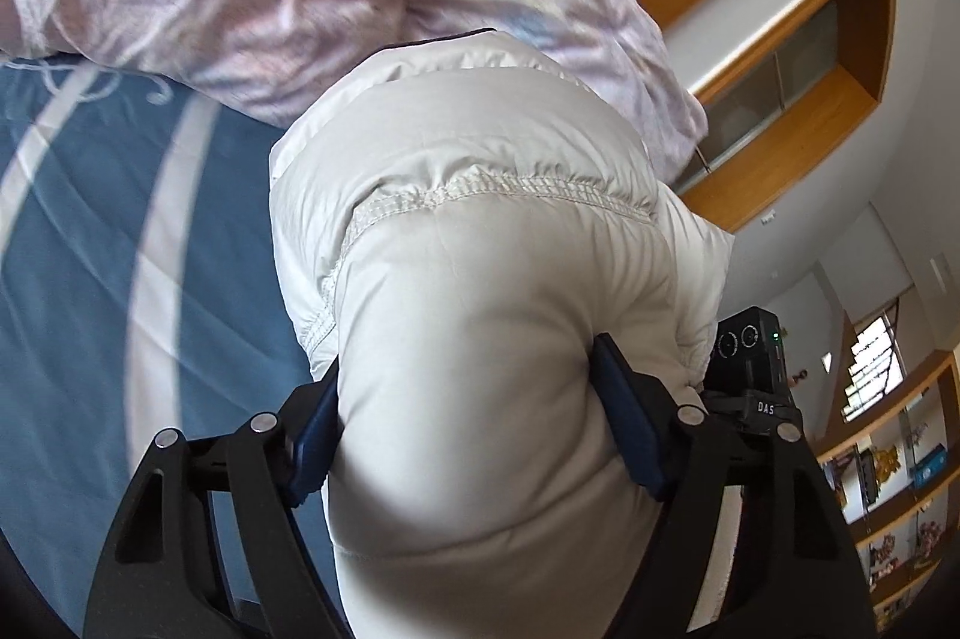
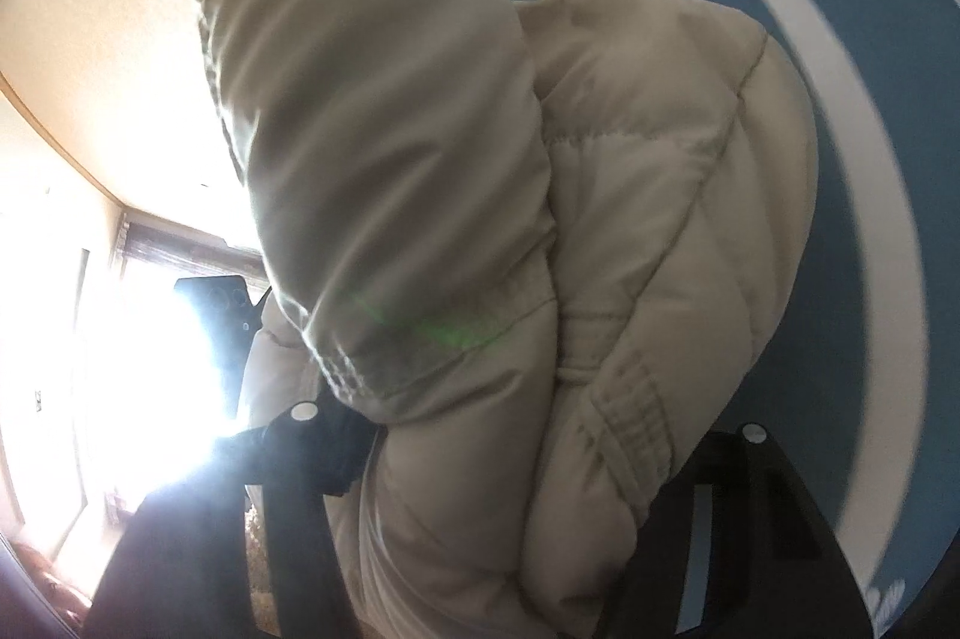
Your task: Fold large clothes
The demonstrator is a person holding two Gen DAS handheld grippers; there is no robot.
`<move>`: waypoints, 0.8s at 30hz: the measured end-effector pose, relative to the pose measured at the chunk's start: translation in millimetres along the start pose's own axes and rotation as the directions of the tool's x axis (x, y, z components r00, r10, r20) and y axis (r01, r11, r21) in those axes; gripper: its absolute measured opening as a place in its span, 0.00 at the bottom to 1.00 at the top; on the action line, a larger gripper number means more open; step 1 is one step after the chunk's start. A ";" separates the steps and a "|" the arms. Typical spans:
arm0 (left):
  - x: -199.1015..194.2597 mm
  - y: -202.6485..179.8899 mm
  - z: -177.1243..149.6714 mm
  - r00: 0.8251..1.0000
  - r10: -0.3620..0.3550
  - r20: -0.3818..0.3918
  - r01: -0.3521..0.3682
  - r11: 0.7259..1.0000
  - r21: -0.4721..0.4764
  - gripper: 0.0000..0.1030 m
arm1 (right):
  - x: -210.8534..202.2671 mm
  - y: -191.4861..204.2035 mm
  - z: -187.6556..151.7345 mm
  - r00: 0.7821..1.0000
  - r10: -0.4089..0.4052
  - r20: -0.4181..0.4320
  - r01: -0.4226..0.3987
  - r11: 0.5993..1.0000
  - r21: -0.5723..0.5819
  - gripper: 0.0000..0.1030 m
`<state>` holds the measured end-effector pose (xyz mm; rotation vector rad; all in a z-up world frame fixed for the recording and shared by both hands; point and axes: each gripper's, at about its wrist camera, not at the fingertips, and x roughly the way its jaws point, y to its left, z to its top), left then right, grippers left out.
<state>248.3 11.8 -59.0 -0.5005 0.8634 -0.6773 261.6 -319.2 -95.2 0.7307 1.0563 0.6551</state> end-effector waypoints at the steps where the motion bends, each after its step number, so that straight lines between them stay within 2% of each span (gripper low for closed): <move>1: -1.7 4.1 2.7 1.000 0.007 0.007 -0.007 1.000 -0.004 0.74 | 7.9 7.8 4.1 1.000 -0.005 -0.002 0.005 1.000 -0.006 0.55; 8: -28.4 29.0 23.7 0.996 0.057 0.069 -0.056 0.998 -0.023 0.74 | 52.8 45.4 33.1 1.000 -0.019 -0.006 0.018 0.998 -0.057 0.55; 11: -33.1 38.7 29.9 0.991 0.103 0.083 -0.103 0.995 -0.002 0.74 | 72.3 39.6 40.8 1.000 -0.019 0.003 0.020 0.998 -0.066 0.55; 14: -27.2 52.2 30.4 0.986 0.133 0.100 -0.134 0.991 0.004 0.76 | 66.3 21.8 30.1 1.000 -0.013 0.016 0.013 0.999 -0.030 0.58; 16: -24.8 50.9 29.4 0.983 0.150 0.104 -0.154 0.988 0.026 0.79 | 64.6 13.2 23.1 1.000 -0.018 0.024 0.018 1.000 -0.001 0.68; 18: -24.8 44.7 29.9 0.978 0.183 0.105 -0.189 0.981 0.050 0.83 | 59.6 11.5 17.3 0.997 -0.067 0.038 0.067 0.998 0.004 0.75; 20: -26.8 36.0 30.3 0.967 0.225 0.120 -0.236 0.968 0.090 0.87 | 45.9 12.6 14.1 0.991 -0.116 0.067 0.116 0.993 -0.002 0.77; 22: -29.3 24.9 27.8 0.940 0.301 0.161 -0.325 0.933 0.155 0.89 | 26.2 22.2 8.0 0.974 -0.182 0.133 0.187 0.982 -0.022 0.79; 24: -29.8 13.2 24.2 0.908 0.368 0.203 -0.408 0.887 0.217 0.89 | 7.8 34.4 3.1 0.945 -0.245 0.216 0.260 0.965 -0.044 0.82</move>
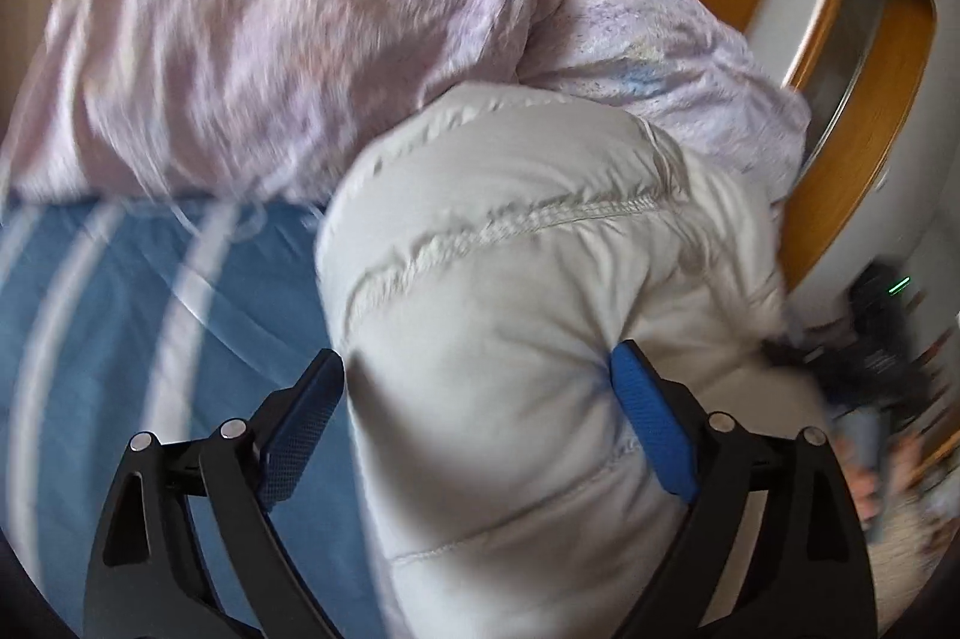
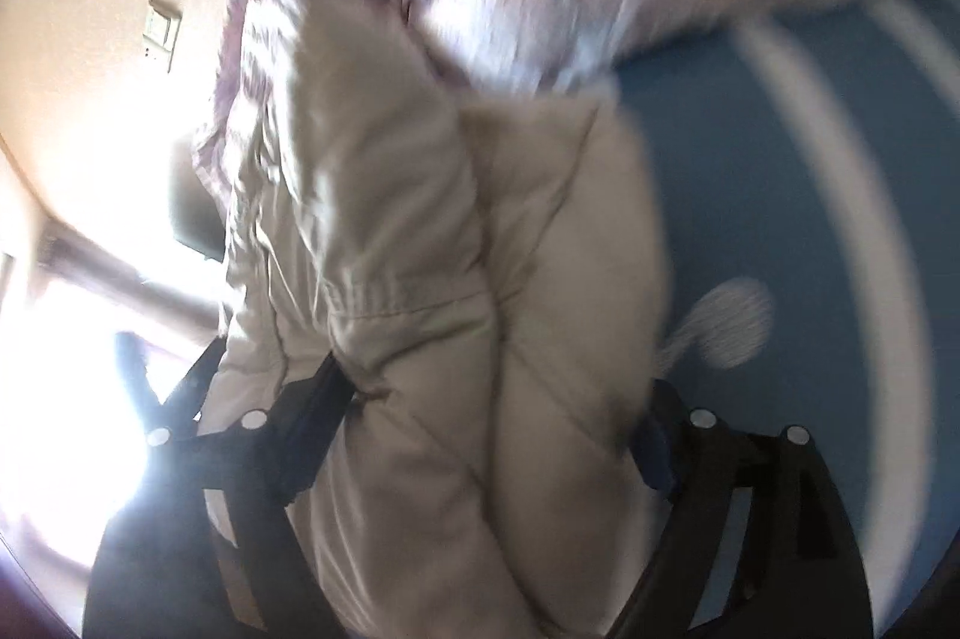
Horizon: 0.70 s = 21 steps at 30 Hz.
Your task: Fold large clothes
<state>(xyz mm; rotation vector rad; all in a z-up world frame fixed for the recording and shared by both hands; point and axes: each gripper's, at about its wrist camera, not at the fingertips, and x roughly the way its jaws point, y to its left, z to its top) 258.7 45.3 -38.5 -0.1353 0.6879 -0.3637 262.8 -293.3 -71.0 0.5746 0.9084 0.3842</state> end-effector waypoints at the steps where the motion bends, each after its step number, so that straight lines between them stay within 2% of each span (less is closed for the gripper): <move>1: -1.4 -5.2 0.3 1.000 0.027 0.008 -0.028 0.999 0.028 0.89 | -13.1 5.6 -1.1 0.998 -0.038 0.053 0.039 0.999 -0.016 0.82; 2: -1.9 -7.3 0.7 0.999 0.041 0.013 -0.042 0.998 0.041 0.89 | -24.4 11.2 -2.5 0.992 -0.075 0.105 0.078 0.997 -0.024 0.83; 5: -2.4 -17.7 0.6 0.996 0.088 0.024 -0.090 0.992 0.087 0.89 | -52.0 28.5 -8.9 0.944 -0.198 0.264 0.220 0.974 -0.055 0.87; 6: -2.7 -21.6 0.2 0.993 0.112 0.034 -0.115 0.988 0.105 0.89 | -58.1 36.9 -14.8 0.935 -0.192 0.298 0.225 0.971 -0.079 0.88; 8: -3.2 -25.7 -0.9 0.989 0.142 0.046 -0.147 0.981 0.123 0.89 | -48.0 49.6 -12.0 0.954 -0.153 0.257 0.193 0.972 -0.137 0.88; 9: -3.0 -27.7 -0.9 0.986 0.157 0.048 -0.162 0.978 0.129 0.89 | -39.2 56.9 -14.1 0.954 -0.188 0.233 0.230 0.958 -0.170 0.87; 11: -3.9 -30.5 -0.6 0.982 0.179 0.050 -0.185 0.974 0.133 0.89 | -30.5 59.0 -14.5 0.935 -0.254 0.246 0.301 0.937 -0.178 0.83; 12: -5.4 -32.1 -1.2 0.981 0.189 0.053 -0.195 0.971 0.136 0.89 | -27.3 51.7 -10.4 0.940 -0.247 0.236 0.284 0.949 -0.138 0.78; 15: -12.3 -36.1 -2.2 0.973 0.221 0.066 -0.228 0.963 0.146 0.90 | -3.9 26.4 -7.2 0.984 -0.138 0.114 0.144 0.989 -0.041 0.48; 16: -14.5 -37.5 -2.1 0.972 0.225 0.070 -0.233 0.961 0.149 0.91 | -1.9 24.5 -10.0 0.988 -0.118 0.095 0.122 0.991 -0.044 0.40; 19: -22.2 -43.0 -2.5 0.963 0.254 0.095 -0.266 0.950 0.160 0.95 | -1.6 26.6 -17.2 0.986 -0.136 0.099 0.141 0.989 -0.044 0.31; 21: -26.9 -47.5 -2.9 0.956 0.272 0.113 -0.289 0.942 0.170 0.95 | -3.2 27.0 -19.4 0.984 -0.151 0.092 0.153 0.988 -0.025 0.29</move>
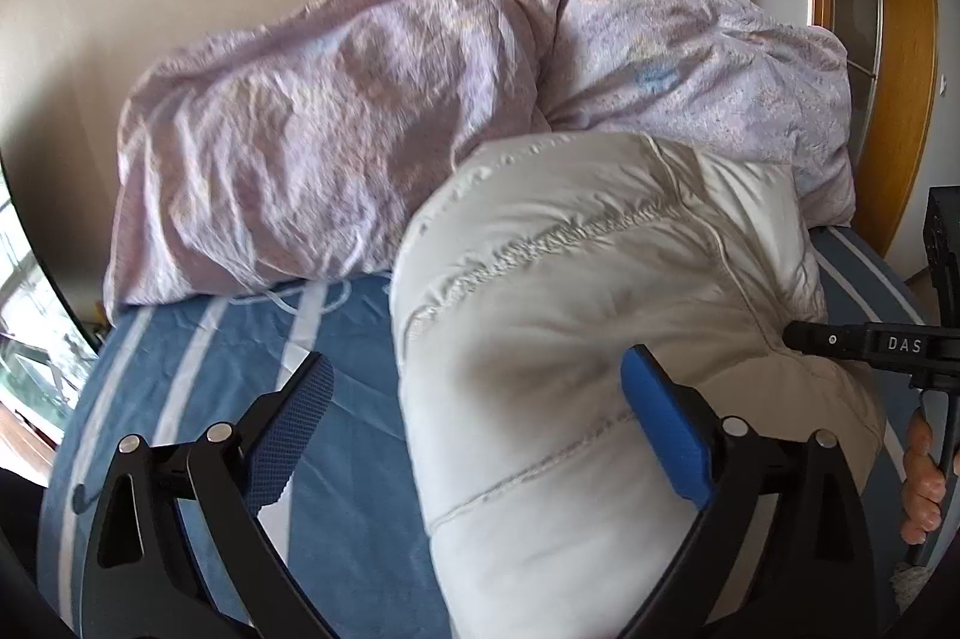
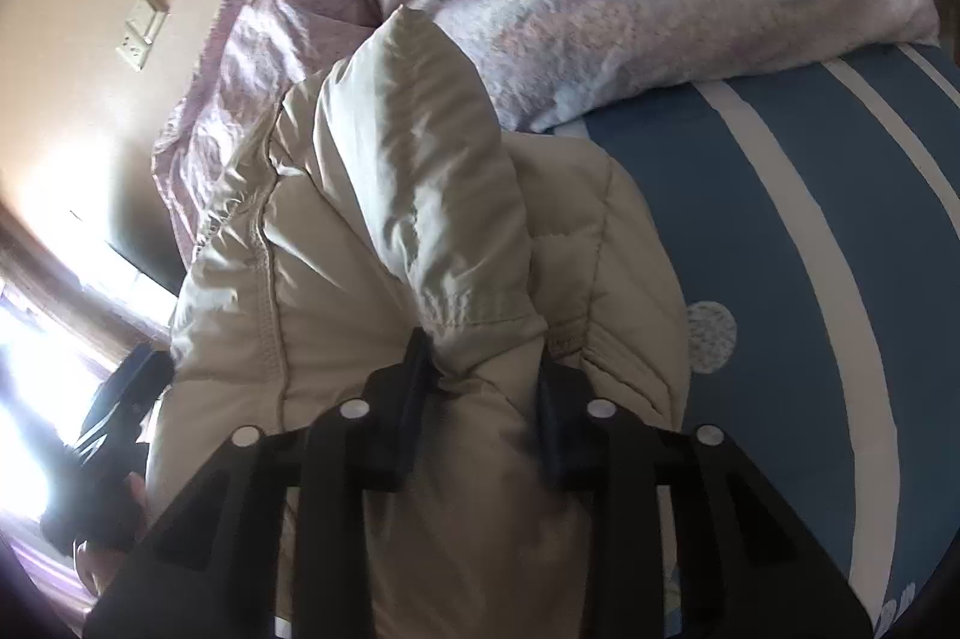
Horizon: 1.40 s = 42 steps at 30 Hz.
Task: Fold large clothes
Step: 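Lower the jacket bundle onto the sheet and open both grippers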
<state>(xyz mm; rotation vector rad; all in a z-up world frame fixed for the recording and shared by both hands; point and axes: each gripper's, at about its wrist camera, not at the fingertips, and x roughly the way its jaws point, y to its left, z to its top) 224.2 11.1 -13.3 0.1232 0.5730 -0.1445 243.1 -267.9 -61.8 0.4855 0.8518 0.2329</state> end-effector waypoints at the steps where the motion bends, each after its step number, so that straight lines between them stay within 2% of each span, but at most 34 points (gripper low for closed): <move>1: -3.0 -1.8 0.3 1.000 0.006 0.007 -0.006 1.000 0.007 0.96 | 1.1 -0.6 -1.6 1.000 -0.005 -0.004 0.005 1.000 0.005 0.28; 7: -14.7 -10.5 2.0 1.000 0.006 0.028 -0.006 1.000 0.028 0.98 | 15.3 -11.4 -9.6 0.998 -0.057 -0.006 0.058 0.997 0.041 0.28; 12: -20.3 -13.2 1.9 0.999 0.009 0.036 -0.010 0.999 0.033 0.98 | 22.1 -22.4 -17.6 0.998 -0.062 0.002 0.061 0.995 0.076 0.30; 14: -18.7 -14.5 1.2 0.999 0.021 0.030 -0.022 0.999 0.045 0.98 | 21.9 -24.2 -17.8 0.999 -0.049 0.004 0.049 0.996 0.081 0.32; 16: -16.3 -16.4 -1.3 0.999 0.036 0.020 -0.037 0.997 0.065 0.98 | 14.4 -22.9 -17.9 0.998 -0.053 0.018 0.052 0.996 0.070 0.42; 19: -10.0 -19.3 -7.6 0.999 0.053 0.001 -0.053 0.994 0.091 0.98 | -10.8 -10.8 -24.8 0.992 -0.078 0.094 0.075 0.996 0.042 0.51; 20: -9.9 -19.3 -9.0 0.999 0.054 0.001 -0.054 0.994 0.091 0.98 | -19.8 -4.1 -28.7 0.987 -0.092 0.129 0.091 0.996 0.017 0.51; 23: -10.1 -19.7 -10.8 0.999 0.047 0.002 -0.047 0.995 0.090 0.98 | -51.7 23.0 -47.5 0.960 -0.106 0.258 0.132 0.987 -0.088 0.51; 24: -9.7 -21.2 -11.3 0.999 0.049 0.002 -0.049 0.994 0.094 0.98 | -61.2 33.1 -57.6 0.951 -0.087 0.298 0.130 0.983 -0.129 0.51; 26: -8.0 -26.0 -13.5 0.999 0.055 0.000 -0.054 0.993 0.109 0.98 | -60.7 43.2 -69.0 0.956 -0.069 0.284 0.125 0.975 -0.184 0.51; 28: -5.2 -31.6 -16.9 0.998 0.060 -0.002 -0.059 0.990 0.127 0.98 | -35.7 46.7 -78.7 0.973 -0.137 0.184 0.179 0.955 -0.236 0.52; 30: -2.4 -36.2 -19.8 0.999 0.046 -0.015 -0.043 0.990 0.135 0.98 | -17.2 41.1 -81.2 0.977 -0.173 0.121 0.198 0.950 -0.240 0.56; 32: -4.5 -38.2 -21.0 0.998 0.059 -0.007 -0.058 0.989 0.139 0.98 | -15.9 35.8 -76.4 0.983 -0.160 0.086 0.175 0.962 -0.208 0.55; 34: -7.7 -37.2 -20.3 0.997 0.072 0.004 -0.071 0.987 0.141 0.98 | -32.0 37.0 -66.6 0.985 -0.124 0.119 0.144 0.973 -0.179 0.53; 35: -8.8 -36.6 -19.5 0.997 0.072 0.006 -0.072 0.988 0.140 0.98 | -43.3 38.1 -58.7 0.984 -0.084 0.159 0.110 0.981 -0.162 0.53; 38: -10.4 -36.9 -18.8 0.997 0.077 0.006 -0.077 0.988 0.137 0.98 | -58.7 41.8 -32.9 0.978 0.009 0.206 0.015 0.993 -0.115 0.53; 42: -12.3 -42.5 -19.8 0.992 0.123 0.025 -0.125 0.979 0.160 0.99 | -46.8 49.0 4.9 0.975 0.089 0.204 -0.077 0.995 -0.068 0.60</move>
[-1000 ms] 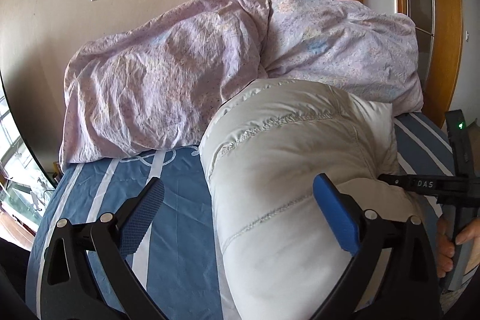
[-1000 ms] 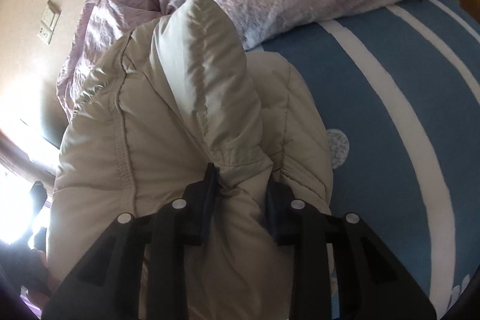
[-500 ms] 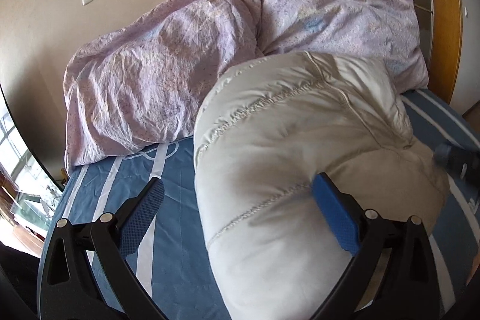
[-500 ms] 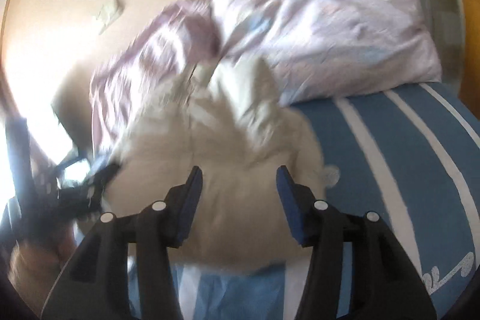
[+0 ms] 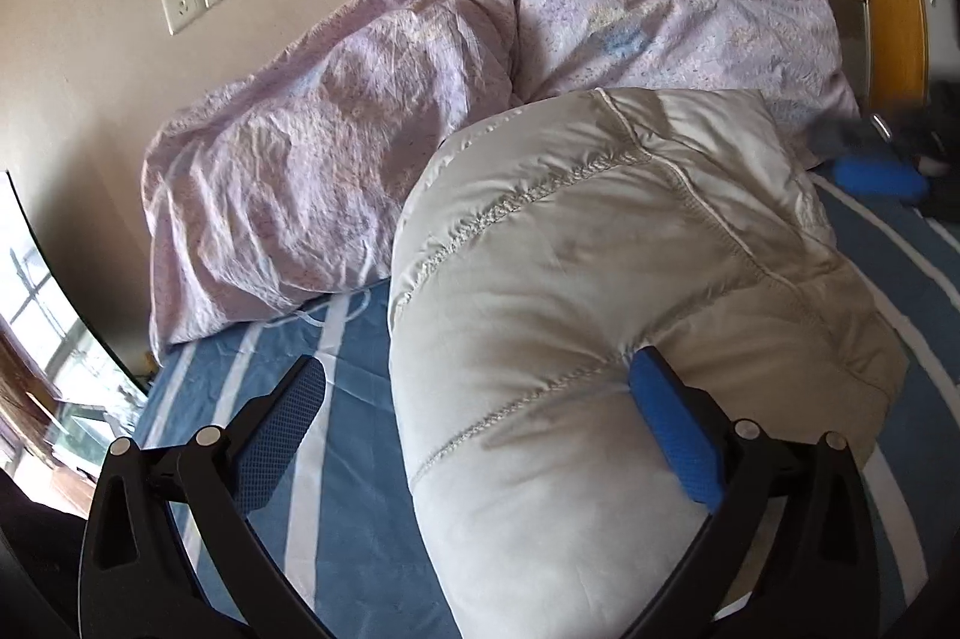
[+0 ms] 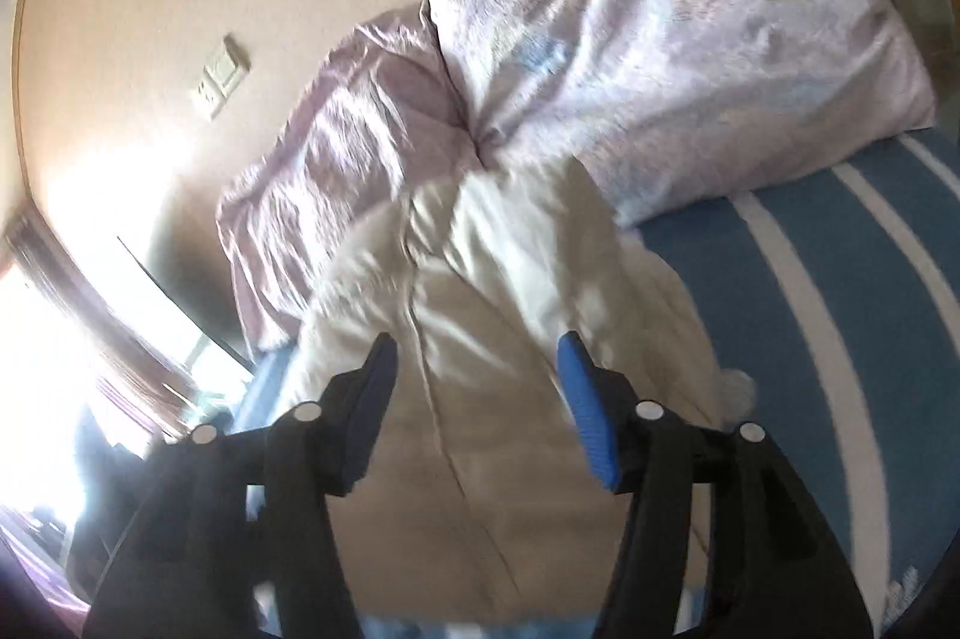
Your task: Fold large clothes
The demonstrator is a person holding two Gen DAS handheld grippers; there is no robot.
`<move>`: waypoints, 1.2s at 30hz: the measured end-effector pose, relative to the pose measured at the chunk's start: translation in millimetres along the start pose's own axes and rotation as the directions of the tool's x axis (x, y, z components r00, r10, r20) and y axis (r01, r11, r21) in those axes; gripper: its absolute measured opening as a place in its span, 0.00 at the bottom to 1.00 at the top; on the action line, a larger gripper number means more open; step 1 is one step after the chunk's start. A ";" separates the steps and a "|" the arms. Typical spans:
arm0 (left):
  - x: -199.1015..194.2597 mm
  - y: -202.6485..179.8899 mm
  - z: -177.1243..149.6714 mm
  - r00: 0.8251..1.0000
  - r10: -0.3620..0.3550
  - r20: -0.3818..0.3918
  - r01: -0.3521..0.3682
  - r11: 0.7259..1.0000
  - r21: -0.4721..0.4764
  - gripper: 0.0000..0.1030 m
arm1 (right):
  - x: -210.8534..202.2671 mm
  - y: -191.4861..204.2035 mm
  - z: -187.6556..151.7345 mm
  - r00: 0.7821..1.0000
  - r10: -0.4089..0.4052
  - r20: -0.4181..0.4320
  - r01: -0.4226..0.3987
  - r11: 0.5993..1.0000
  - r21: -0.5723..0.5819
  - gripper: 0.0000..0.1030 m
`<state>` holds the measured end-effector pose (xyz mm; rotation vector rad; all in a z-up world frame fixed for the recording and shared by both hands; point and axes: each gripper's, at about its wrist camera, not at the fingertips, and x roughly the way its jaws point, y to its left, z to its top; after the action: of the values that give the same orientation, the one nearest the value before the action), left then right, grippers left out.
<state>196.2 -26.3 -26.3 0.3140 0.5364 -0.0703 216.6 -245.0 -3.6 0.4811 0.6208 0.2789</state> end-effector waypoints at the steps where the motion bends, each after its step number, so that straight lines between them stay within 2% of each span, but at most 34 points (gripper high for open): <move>1: -0.8 -1.2 -0.3 1.000 0.008 0.002 -0.008 1.000 0.003 0.99 | 5.3 1.0 4.2 1.000 0.004 -0.008 -0.004 1.000 0.009 0.61; 4: -0.6 -1.5 0.0 1.000 0.016 0.002 -0.016 1.000 0.001 0.99 | 30.1 -11.5 12.3 0.998 -0.028 -0.062 0.031 0.998 0.057 0.60; 7: 1.4 1.3 0.8 1.000 -0.014 -0.005 0.013 1.000 -0.023 0.99 | 56.4 -32.7 6.7 0.987 -0.064 -0.146 0.080 0.991 0.107 0.56; 12: 4.3 3.5 1.8 0.999 -0.030 -0.030 0.028 0.998 -0.064 0.99 | 59.4 -30.8 1.5 0.982 -0.101 -0.162 0.115 0.990 0.077 0.56; 14: 2.4 4.0 2.2 0.999 -0.020 -0.039 0.018 0.997 -0.071 0.99 | 49.8 -27.5 -0.1 0.981 -0.123 -0.149 0.133 0.989 0.062 0.64; 15: 1.3 4.8 2.2 0.999 -0.017 -0.039 0.014 0.997 -0.072 0.99 | 44.3 -25.2 0.1 0.982 -0.134 -0.134 0.142 0.989 0.051 0.74; 16: -1.1 5.7 1.8 0.999 -0.011 -0.037 0.008 0.997 -0.075 0.99 | 33.4 -20.5 -1.1 0.978 -0.181 -0.106 0.185 0.982 0.026 0.84; 18: -7.7 8.4 0.7 0.999 -0.010 -0.030 0.008 0.996 -0.085 0.99 | 19.4 -17.5 -1.5 0.970 -0.236 -0.053 0.236 0.972 -0.010 0.89; 20: -15.1 12.1 -0.9 0.999 -0.019 -0.025 0.017 0.995 -0.102 0.99 | -0.5 -10.9 -4.2 0.950 -0.314 0.004 0.313 0.948 -0.056 0.98; 21: -18.2 13.6 -1.5 0.999 -0.024 -0.024 0.021 0.994 -0.109 0.99 | -11.8 -6.0 -6.4 0.931 -0.362 0.041 0.364 0.928 -0.082 0.98; 25: -34.2 22.0 -5.7 0.999 -0.037 -0.023 0.033 0.989 -0.143 0.99 | -40.2 9.9 -15.2 0.887 -0.447 0.118 0.461 0.876 -0.144 0.98; 29: -52.6 35.2 -11.4 0.999 -0.035 -0.019 0.031 0.981 -0.191 0.99 | -65.4 16.1 -22.9 0.819 -0.548 0.168 0.571 0.808 -0.149 0.98; 31: -63.7 45.4 -16.6 0.999 -0.033 -0.020 0.027 0.973 -0.230 0.99 | -79.7 17.9 -28.0 0.797 -0.573 0.192 0.601 0.786 -0.144 0.98; 34: -81.5 54.4 -26.3 1.000 0.005 -0.016 -0.009 0.964 -0.265 0.99 | -97.6 21.6 -39.2 0.794 -0.570 0.211 0.602 0.784 -0.147 0.98; 36: -90.5 56.9 -32.4 0.999 0.016 -0.031 -0.024 0.962 -0.272 0.99 | -105.5 25.7 -47.8 0.813 -0.545 0.203 0.577 0.802 -0.157 0.98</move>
<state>111.0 36.4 9.5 0.0516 0.5633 0.0281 102.0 -247.5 27.0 0.0908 0.5535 -0.2606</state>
